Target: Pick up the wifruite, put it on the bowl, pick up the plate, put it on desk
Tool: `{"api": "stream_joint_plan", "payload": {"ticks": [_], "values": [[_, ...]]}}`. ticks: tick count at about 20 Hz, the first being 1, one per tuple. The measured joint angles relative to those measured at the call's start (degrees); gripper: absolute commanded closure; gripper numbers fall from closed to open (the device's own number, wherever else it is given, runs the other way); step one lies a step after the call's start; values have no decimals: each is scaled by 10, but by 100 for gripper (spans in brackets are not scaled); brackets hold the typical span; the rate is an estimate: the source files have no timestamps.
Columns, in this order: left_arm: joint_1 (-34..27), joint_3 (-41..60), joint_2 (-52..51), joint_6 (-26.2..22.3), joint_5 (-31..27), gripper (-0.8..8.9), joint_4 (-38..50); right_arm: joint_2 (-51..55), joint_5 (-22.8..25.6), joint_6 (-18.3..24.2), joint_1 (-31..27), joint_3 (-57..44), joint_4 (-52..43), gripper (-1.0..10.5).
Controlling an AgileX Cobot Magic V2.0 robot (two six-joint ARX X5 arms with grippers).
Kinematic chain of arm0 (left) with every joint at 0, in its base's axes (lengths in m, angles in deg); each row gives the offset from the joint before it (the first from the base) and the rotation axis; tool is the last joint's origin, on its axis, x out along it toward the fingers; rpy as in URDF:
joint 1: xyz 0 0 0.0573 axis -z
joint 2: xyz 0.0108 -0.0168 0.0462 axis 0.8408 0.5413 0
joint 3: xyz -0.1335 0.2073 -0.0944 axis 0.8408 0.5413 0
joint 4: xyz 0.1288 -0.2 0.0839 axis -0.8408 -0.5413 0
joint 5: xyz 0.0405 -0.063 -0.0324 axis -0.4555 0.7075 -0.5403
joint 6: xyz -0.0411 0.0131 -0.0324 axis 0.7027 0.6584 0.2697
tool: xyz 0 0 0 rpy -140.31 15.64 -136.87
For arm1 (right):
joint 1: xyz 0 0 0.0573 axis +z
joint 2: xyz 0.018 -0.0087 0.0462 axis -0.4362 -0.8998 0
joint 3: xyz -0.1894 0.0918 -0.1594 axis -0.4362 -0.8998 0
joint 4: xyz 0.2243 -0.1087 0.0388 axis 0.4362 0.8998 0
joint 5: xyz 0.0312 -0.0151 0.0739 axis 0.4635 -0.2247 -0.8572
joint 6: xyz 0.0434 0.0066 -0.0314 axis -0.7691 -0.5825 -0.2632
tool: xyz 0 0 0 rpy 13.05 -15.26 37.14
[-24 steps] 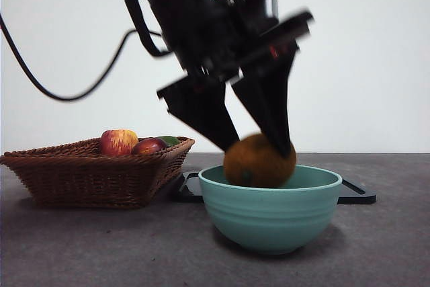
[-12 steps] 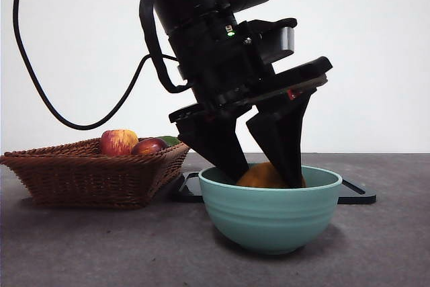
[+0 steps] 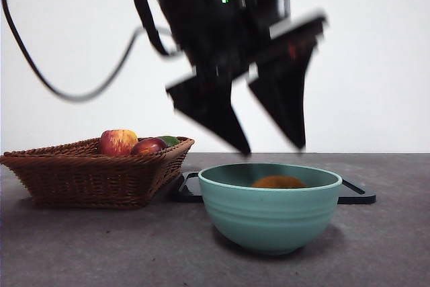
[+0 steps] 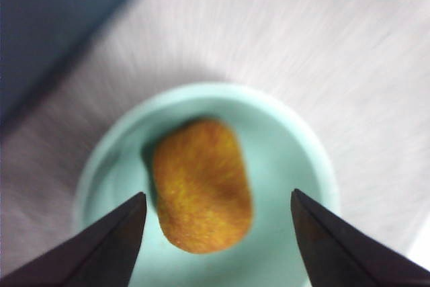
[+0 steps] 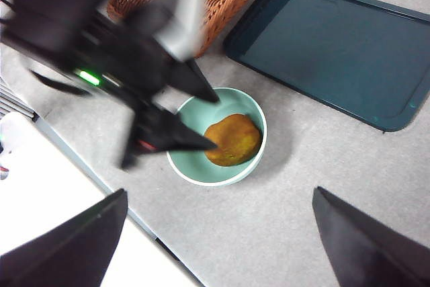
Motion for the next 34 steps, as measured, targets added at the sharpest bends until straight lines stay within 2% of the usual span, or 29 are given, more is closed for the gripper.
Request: {"api": "stream_joint_plan", "payload": {"ticks": [8,18,22,25,28,34], "values": [[-58,0,-185,6,0,470,-14,0,5,0,0,0,0,506],[-236,19,-360,6,12,469,-99,0,10,0,0,0,0,506],[-262,90,-416,6,80,469,-101,0,11,0,0,0,0,506],[-264,165,-453,3,164,470,-113,0,11,0,0,0,0,506],[-264,187,-458,-22,238,470,-165,-5,10,0,0,0,0,506],[-264,187,-459,-48,245,470,-190,-28,10,-1,0,0,0,506]]}}
